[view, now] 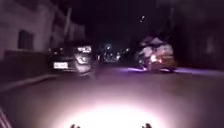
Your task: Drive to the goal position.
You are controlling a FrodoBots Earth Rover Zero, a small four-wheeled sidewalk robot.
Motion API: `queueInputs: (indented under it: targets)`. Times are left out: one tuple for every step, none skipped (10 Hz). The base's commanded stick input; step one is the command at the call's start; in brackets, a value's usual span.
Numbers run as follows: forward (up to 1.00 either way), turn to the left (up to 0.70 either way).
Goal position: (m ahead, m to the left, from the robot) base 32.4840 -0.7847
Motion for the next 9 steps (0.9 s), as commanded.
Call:
queueInputs:
  targets:
    - [0.85, 0.0]
    - [0.85, 0.0]
    - [0.85, 0.0]
    - [0.85, 0.0]
    - [0.85, -0.02]
    - [0.85, -0.13]
    - [0.85, -0.26]
    - [0.85, -0.04]
    - [0.85, 0.0]
